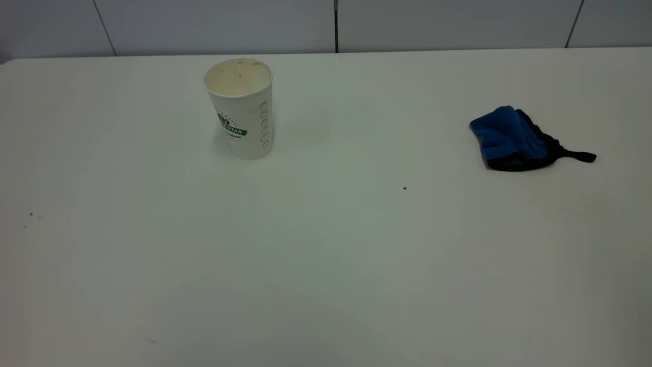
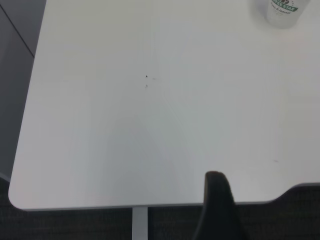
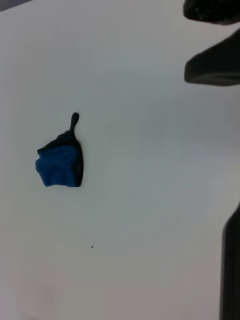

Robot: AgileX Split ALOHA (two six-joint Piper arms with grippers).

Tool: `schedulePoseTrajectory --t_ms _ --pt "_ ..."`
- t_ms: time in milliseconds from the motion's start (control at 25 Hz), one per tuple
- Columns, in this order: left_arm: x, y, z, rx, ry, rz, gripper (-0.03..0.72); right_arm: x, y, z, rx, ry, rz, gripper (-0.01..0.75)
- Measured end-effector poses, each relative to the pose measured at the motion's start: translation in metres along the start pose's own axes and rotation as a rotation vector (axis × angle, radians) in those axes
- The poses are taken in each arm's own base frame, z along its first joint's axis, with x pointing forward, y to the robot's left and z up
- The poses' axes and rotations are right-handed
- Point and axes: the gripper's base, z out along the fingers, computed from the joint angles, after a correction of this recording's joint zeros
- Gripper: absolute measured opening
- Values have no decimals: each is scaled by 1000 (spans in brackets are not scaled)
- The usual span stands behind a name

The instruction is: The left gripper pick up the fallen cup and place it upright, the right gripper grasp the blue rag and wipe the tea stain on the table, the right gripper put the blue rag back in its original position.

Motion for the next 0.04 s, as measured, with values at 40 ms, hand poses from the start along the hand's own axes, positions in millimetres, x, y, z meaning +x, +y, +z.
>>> schedulePoseTrajectory --t_ms 40 --pt "0 0 0 0 0 0 535 0 0 0 0 0 0 230"
